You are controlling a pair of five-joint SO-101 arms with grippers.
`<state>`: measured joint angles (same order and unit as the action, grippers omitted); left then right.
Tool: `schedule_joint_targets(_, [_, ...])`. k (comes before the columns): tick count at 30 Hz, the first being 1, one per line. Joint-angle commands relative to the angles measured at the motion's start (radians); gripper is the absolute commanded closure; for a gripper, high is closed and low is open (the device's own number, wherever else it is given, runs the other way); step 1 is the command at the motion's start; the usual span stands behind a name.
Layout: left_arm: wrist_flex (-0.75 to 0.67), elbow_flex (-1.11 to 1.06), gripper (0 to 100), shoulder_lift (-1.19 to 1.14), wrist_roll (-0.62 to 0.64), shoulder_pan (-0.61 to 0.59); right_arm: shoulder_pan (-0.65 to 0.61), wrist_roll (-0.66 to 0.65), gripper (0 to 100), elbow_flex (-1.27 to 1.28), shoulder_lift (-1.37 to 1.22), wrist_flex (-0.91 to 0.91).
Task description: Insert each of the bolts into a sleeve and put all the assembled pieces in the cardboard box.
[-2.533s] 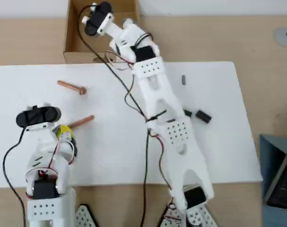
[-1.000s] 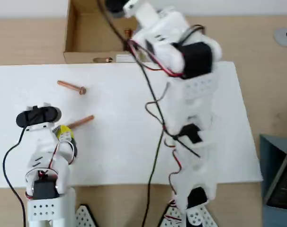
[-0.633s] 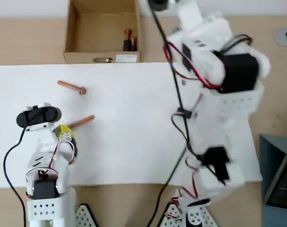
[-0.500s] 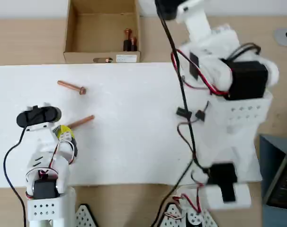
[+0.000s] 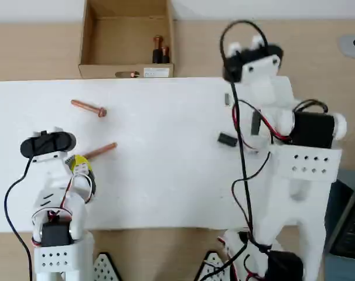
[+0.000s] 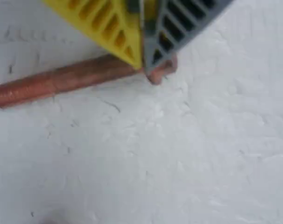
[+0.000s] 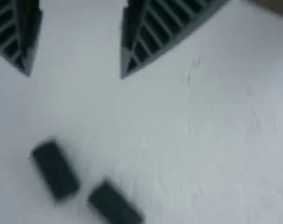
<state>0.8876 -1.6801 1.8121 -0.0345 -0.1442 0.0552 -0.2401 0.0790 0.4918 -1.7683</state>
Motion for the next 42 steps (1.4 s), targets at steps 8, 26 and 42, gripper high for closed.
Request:
schedule_joint_targets(8, [0.003, -0.012, 100, 0.010, 0.000, 0.002, 0.134, -0.249, 85.3, 0.366, 0.035, 0.126])
schedule_joint_targets(26, [0.005, -0.012, 100, 0.010, 0.000, 0.002, 0.142, -0.649, 85.0, 0.593, 0.031, 0.511])
schedule_joint_targets(42, [0.005, -0.012, 100, 0.010, 0.000, 0.002, 0.041, -0.643, 79.3, 0.565, -0.059, 0.516])
